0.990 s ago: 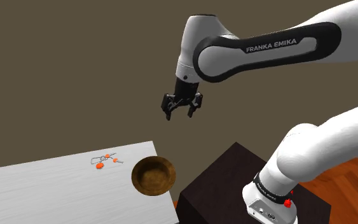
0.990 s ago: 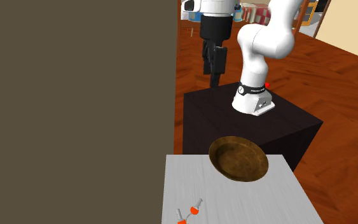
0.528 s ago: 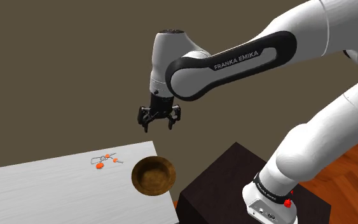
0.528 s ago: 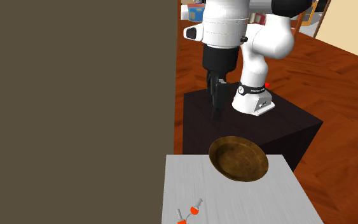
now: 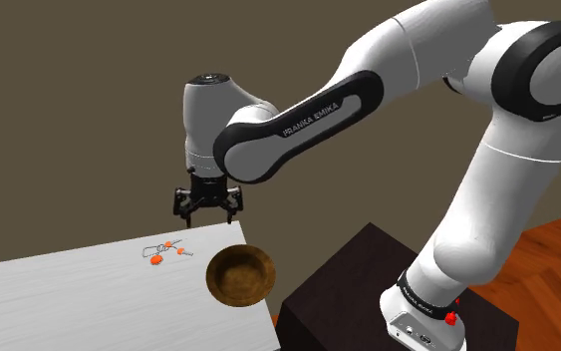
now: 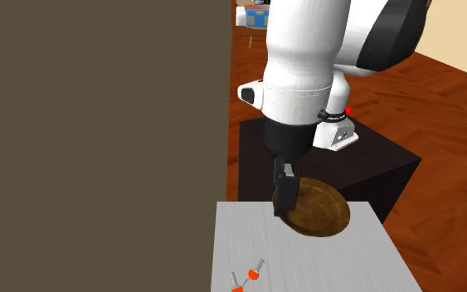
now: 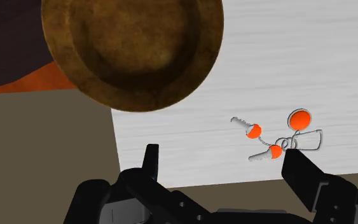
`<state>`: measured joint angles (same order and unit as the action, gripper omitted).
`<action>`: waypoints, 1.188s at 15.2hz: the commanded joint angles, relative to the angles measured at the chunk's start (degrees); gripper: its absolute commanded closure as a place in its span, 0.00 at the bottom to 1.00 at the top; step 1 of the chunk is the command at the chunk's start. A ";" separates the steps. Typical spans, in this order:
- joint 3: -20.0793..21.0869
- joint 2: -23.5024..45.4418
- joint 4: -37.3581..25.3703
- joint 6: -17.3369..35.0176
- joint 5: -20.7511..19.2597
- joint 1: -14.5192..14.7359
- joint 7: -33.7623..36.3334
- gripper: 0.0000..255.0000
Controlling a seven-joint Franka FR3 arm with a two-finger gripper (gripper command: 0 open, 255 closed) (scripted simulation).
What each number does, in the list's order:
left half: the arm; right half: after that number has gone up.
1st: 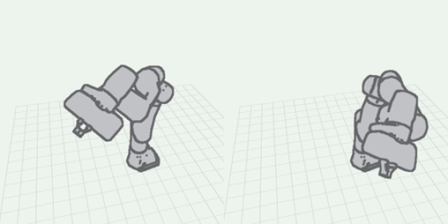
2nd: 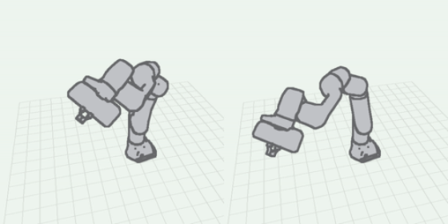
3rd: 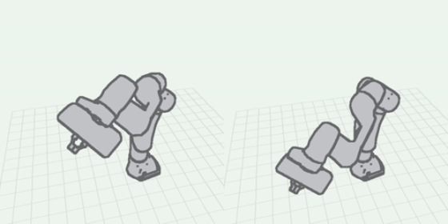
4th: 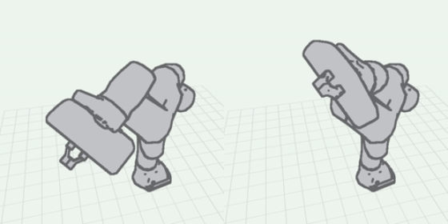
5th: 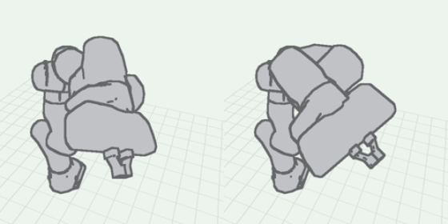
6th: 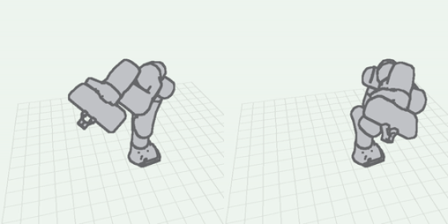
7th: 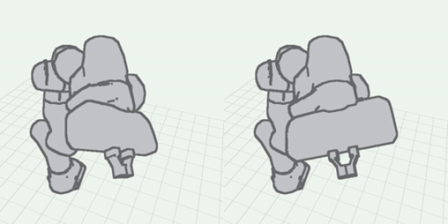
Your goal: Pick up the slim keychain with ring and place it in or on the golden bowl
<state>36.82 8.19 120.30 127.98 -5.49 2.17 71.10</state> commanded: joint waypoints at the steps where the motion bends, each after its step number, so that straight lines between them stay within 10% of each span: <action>1: -0.45 5.52 -3.65 0.43 -4.26 1.94 5.18 0.00; 12: -8.20 32.59 -32.38 -5.11 -16.01 16.83 20.33 0.00; 18: -9.26 35.18 -31.92 -2.14 -17.21 17.47 20.99 0.00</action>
<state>27.78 42.70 88.70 125.49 -22.45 19.43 92.01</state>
